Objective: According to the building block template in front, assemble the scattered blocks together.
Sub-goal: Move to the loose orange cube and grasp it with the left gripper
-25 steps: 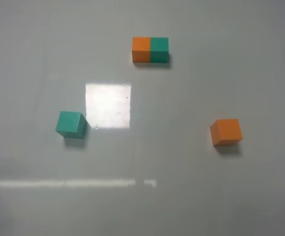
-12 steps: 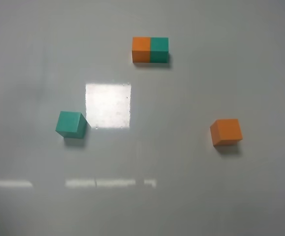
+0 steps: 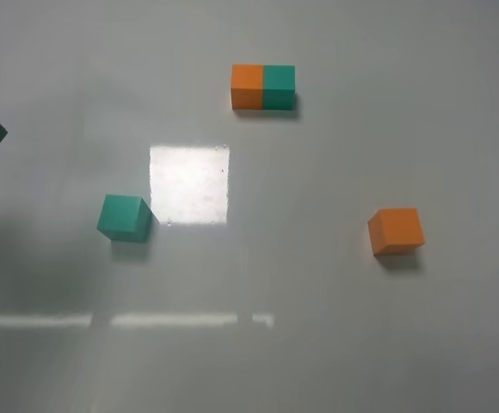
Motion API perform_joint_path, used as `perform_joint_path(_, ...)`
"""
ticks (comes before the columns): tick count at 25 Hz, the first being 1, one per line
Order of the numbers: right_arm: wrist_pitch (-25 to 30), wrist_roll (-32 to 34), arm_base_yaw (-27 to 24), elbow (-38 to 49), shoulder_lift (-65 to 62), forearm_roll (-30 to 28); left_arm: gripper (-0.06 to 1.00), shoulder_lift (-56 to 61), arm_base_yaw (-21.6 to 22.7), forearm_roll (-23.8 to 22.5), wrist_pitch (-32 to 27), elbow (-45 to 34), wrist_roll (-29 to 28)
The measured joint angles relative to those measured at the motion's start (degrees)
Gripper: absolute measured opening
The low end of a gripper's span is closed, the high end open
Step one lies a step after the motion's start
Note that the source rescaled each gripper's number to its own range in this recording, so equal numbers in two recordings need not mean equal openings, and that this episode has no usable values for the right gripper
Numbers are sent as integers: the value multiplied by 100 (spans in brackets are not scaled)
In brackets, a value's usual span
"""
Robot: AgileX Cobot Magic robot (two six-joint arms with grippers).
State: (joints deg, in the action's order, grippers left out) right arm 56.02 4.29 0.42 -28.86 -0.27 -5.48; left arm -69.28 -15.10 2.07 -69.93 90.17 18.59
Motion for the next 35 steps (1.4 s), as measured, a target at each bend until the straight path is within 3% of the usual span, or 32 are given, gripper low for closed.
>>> perform_joint_path(5,0,0,0,0,0,0,100,-1061,-1512,-1016,-2,861,-35)
perform_joint_path(10,0,-12,0,0,0,0,100,-1960,-2438,-1228,3,1618,211)
perform_joint_path(21,0,-2,0,0,0,0,100,-2918,-3571,-991,478,2070,909)
perform_joint_path(35,0,-2,0,0,0,0,100,-3792,-4396,-308,1252,2766,1385)
